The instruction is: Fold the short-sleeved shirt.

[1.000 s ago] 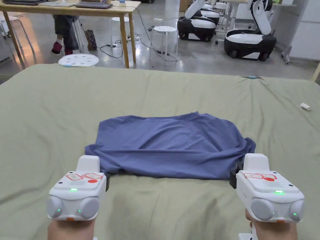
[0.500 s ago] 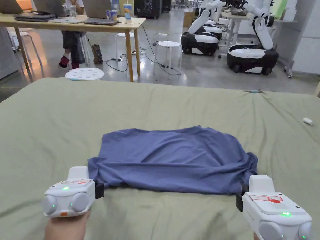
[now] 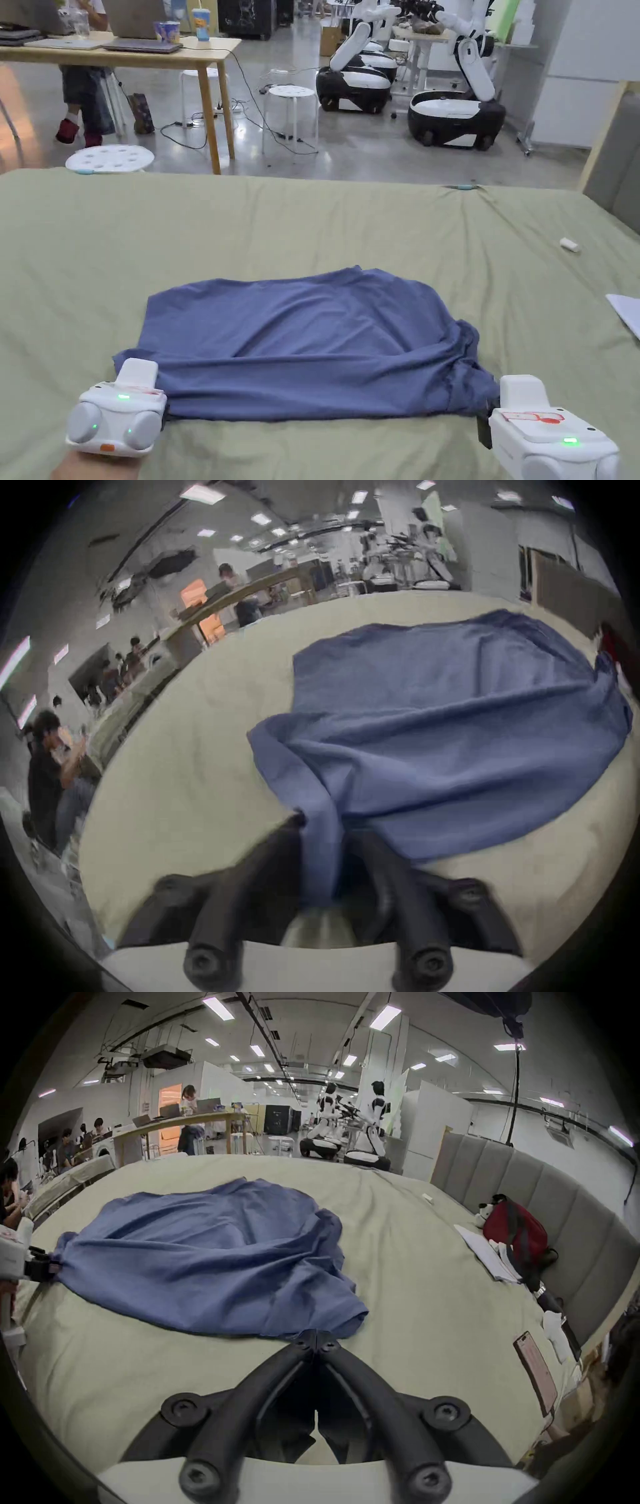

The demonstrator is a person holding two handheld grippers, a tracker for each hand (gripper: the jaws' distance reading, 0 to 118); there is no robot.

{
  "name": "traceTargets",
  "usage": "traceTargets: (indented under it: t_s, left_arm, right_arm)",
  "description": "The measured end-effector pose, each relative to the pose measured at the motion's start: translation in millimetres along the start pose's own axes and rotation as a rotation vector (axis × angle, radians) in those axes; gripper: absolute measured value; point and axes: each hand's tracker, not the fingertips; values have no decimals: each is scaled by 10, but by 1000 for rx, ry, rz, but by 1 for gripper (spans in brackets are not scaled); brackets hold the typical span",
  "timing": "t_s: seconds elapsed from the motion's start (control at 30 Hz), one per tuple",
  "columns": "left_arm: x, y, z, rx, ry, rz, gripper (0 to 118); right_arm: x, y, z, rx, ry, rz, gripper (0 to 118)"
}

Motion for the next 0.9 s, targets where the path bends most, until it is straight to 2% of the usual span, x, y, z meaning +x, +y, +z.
traceTargets:
  t_s: [0.03,0.1,0.13,0.17,0.2,0.23,0.27,0.33,0.4,0.43,0.47,0.5,0.53,0.57,0.6,0.63,0.67,0.77,0.9]
  left_arm:
    - [21,-10,-2,-11,6,-30,6]
    - [-53,-3,14,-11,-29,13,4]
    - [-108,10,64,2,-44,42,4]
    - [-155,27,128,24,-51,72,3]
    - [-186,42,183,36,-53,84,3]
    - [-227,58,215,45,-53,86,3]
    - [-248,74,261,52,-59,93,3]
    - [-268,99,356,78,-78,114,3]
    - [-256,123,388,79,-80,112,3]
    - [-247,123,384,77,-83,110,3]
    - [-245,115,350,74,-87,110,3]
    - [-243,104,306,68,-89,112,3]
    - [-240,84,286,60,-91,113,3]
    - [-236,59,270,54,-92,113,3]
    - [-232,39,255,48,-95,113,3]
    - [-235,14,192,36,-101,111,3]
    - [-241,-4,172,27,-109,116,3]
    - [-283,-40,201,22,-118,124,2]
    - [-417,-15,526,82,-132,139,1]
  right_arm:
    - [62,17,-111,-18,3,-4,0]
    - [130,78,-278,-25,-6,1,1]
    - [152,109,-349,-16,-14,6,10]
    - [173,165,-371,-4,-3,15,51]
    - [178,214,-439,-25,9,29,85]
    - [170,266,-548,-89,33,55,109]
    - [164,297,-637,-108,55,68,117]
    - [137,337,-721,-80,37,112,110]
    - [122,360,-836,-108,49,119,106]
    - [123,356,-877,-139,64,110,97]
    - [124,332,-909,-169,95,103,72]
    - [136,302,-922,-200,151,76,52]
    - [169,281,-904,-219,249,-1,52]
    - [222,261,-963,-196,262,-43,48]
    - [212,270,-914,-181,211,-15,40]
    - [217,270,-885,-183,226,-17,20]
    - [214,269,-850,-185,234,-18,12]
    - [195,352,-623,-157,212,5,12]
    - [197,472,-134,-27,217,10,12]
